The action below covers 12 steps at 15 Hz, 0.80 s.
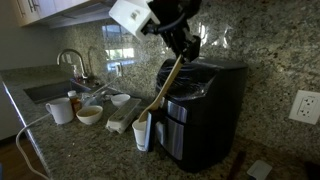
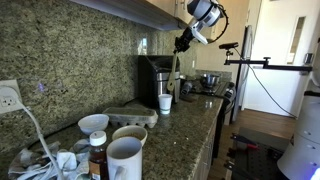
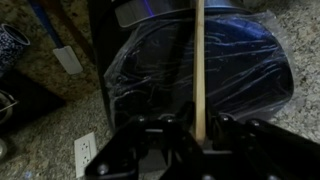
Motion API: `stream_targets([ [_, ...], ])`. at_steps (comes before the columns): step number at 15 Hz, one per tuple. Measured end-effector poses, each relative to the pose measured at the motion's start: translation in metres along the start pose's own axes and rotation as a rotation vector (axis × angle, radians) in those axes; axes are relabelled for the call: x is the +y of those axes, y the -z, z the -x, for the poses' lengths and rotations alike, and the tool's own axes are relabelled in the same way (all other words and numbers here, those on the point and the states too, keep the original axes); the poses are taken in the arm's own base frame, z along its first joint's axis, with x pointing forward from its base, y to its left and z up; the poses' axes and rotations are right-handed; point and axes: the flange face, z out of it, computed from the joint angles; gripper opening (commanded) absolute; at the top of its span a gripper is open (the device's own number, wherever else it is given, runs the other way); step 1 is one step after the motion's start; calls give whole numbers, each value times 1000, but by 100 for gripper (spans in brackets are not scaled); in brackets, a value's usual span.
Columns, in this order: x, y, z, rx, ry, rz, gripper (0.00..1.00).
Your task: Use the wooden spoon to stir the contents in the white bowl
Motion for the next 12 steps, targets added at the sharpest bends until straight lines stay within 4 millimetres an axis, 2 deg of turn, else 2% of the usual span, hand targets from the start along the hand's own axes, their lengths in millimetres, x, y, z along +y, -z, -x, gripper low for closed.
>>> stream_targets([
  [5, 16, 31, -18, 35, -113, -6, 6],
  [9, 37, 46, -14, -38, -248, -85, 6],
  [12, 39, 47, -6, -100, -308, -174, 6],
])
